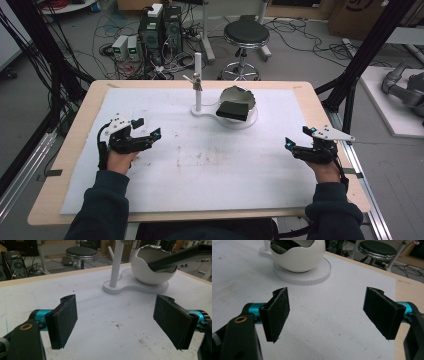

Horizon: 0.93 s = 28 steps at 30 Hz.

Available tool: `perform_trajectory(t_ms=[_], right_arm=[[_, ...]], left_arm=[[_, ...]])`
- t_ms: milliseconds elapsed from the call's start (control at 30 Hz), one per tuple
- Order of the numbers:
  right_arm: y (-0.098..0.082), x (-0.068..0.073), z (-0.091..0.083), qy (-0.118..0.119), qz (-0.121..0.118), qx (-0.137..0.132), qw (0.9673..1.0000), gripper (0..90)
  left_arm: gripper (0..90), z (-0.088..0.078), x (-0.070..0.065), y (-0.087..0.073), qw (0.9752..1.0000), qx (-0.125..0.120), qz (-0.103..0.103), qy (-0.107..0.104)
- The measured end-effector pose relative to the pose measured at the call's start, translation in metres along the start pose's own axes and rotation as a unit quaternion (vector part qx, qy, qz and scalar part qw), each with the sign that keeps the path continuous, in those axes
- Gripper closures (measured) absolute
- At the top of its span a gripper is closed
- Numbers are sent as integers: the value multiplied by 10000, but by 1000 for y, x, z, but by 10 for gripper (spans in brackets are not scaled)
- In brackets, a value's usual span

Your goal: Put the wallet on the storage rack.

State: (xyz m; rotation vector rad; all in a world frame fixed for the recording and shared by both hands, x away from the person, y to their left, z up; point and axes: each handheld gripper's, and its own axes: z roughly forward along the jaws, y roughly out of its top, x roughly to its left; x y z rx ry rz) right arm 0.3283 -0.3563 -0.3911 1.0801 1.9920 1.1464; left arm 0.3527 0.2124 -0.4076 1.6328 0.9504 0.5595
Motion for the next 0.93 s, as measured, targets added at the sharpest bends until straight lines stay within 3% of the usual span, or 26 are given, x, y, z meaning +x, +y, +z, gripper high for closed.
perform_trajectory(t_ms=[333,933], right_arm=[[-4,-5,0,-18,157,-13,9999,215],[-4,-8,0,-9,175,-73,9998,216]], left_arm=[[197,1,0,-1,10000,22,-4,-8],[198,2,0,-2,10000,41,-17,12]])
